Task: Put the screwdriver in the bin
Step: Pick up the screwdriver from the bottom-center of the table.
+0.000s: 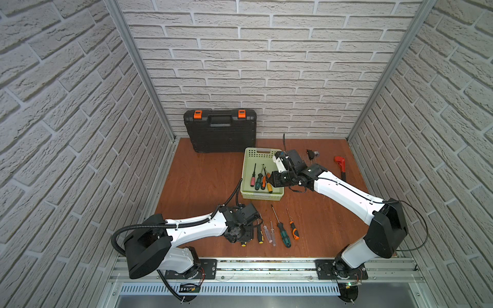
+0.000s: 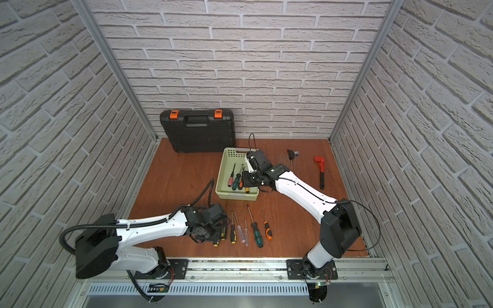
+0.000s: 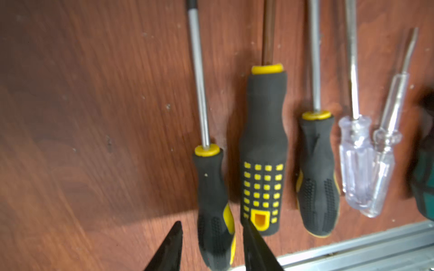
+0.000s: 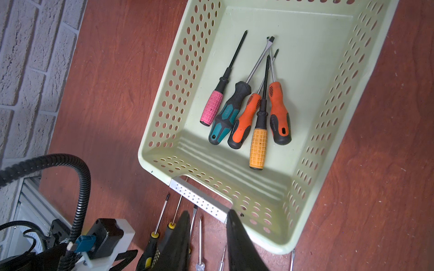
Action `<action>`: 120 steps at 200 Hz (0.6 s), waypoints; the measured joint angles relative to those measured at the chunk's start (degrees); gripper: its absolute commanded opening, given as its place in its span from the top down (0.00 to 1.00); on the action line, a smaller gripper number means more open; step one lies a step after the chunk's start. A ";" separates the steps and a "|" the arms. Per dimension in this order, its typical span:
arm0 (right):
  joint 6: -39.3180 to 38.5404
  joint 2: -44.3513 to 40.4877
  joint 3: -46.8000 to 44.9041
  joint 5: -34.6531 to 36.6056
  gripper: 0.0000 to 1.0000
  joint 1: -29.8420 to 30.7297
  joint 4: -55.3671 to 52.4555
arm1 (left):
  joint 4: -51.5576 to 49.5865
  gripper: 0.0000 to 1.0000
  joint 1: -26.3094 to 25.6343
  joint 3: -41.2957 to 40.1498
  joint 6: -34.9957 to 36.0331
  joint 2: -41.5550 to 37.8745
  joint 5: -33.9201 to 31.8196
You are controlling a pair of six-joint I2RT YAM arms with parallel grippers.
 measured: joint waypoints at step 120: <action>0.00 0.07 -0.02 -0.61 0.72 0.09 0.17 | 3.02 0.95 0.85 -1.73 -0.81 2.10 0.94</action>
